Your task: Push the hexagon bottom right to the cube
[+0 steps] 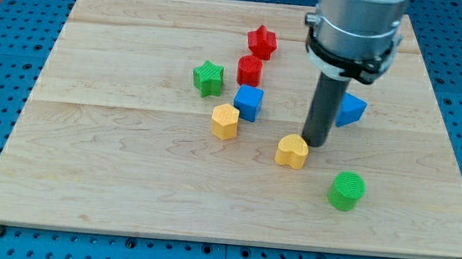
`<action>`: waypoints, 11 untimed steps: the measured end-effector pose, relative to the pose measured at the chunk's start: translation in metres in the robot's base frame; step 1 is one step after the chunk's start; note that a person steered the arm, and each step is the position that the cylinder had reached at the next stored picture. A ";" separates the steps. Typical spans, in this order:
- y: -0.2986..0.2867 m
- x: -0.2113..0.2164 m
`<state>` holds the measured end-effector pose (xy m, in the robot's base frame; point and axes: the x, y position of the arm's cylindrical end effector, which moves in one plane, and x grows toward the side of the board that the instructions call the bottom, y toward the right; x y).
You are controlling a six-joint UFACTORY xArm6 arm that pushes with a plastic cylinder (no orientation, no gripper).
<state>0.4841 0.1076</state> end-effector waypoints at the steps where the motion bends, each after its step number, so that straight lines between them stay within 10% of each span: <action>1: -0.066 0.020; 4: -0.173 -0.019; 11: -0.105 -0.041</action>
